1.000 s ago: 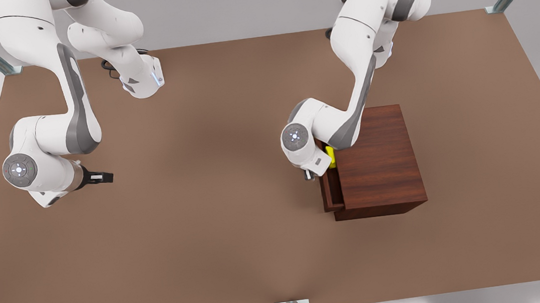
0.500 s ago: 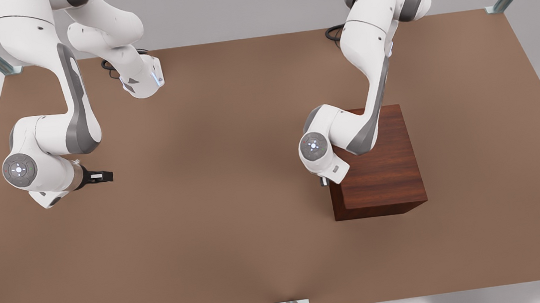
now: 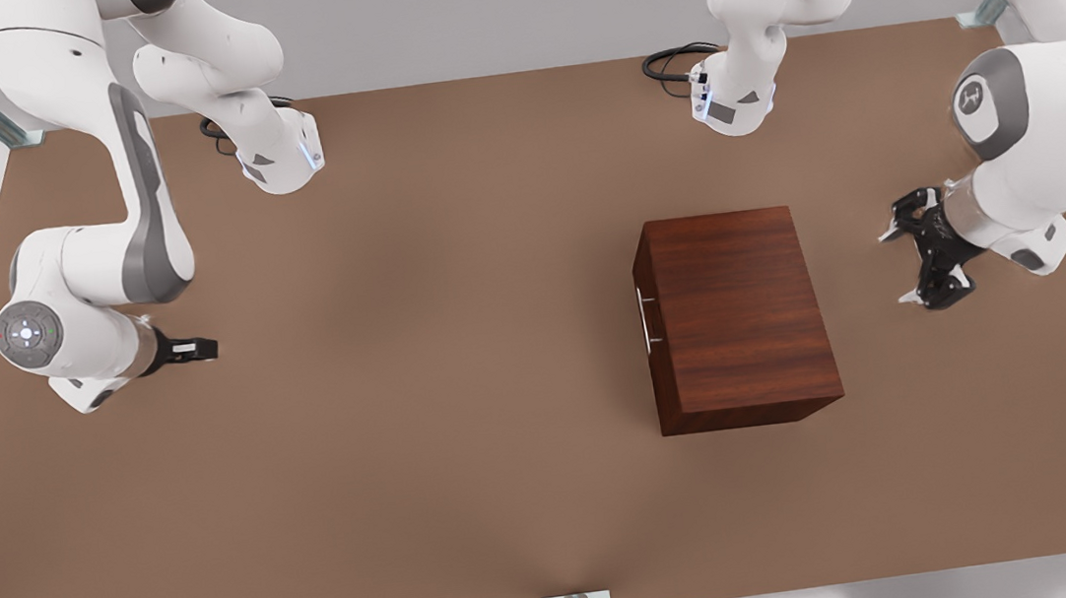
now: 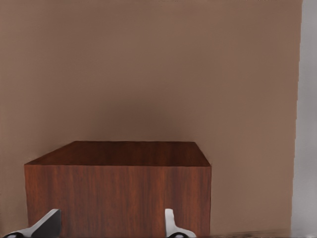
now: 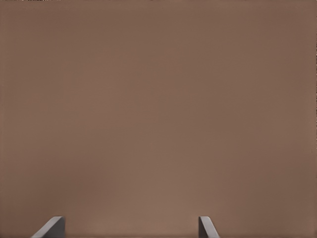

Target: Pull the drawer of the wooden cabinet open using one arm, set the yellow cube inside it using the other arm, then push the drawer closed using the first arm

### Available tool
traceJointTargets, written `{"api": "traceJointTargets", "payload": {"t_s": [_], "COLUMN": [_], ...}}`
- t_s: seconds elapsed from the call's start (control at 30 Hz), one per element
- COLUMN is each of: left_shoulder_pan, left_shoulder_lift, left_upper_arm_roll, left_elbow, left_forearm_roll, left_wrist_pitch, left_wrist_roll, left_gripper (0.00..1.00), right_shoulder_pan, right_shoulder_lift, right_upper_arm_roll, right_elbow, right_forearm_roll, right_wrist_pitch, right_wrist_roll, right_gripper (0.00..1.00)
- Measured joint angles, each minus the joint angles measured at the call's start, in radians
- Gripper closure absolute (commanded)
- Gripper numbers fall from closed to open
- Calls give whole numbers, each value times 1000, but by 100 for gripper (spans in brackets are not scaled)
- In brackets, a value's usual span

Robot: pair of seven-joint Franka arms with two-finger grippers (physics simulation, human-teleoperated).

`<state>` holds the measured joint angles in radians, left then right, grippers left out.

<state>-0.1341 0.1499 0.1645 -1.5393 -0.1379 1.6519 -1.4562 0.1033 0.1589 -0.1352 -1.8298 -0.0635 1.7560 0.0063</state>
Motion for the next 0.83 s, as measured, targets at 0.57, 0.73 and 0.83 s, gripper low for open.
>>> {"api": "traceJointTargets", "payload": {"t_s": [0.57, 0.73, 0.83], "left_shoulder_pan": [173, 174, 174], "left_shoulder_lift": [14, 14, 14], "left_upper_arm_roll": [-280, -279, -279], "left_elbow": [43, 42, 42], "left_forearm_roll": [42, 42, 42], "left_wrist_pitch": [-1, -2, -3], "left_wrist_roll": [976, 1127, 1200], "left_gripper": [0, 0, 0], "right_shoulder_pan": [-1, -1, -1], "right_shoulder_lift": [0, 0, 0], "right_upper_arm_roll": [-4, -6, -6], "right_elbow": [10, 10, 10], "right_forearm_roll": [-2, -2, -2], "right_wrist_pitch": [-20, -21, -22], "right_wrist_roll": [-7, -8, -9], "right_gripper": [0, 0, 0]}}
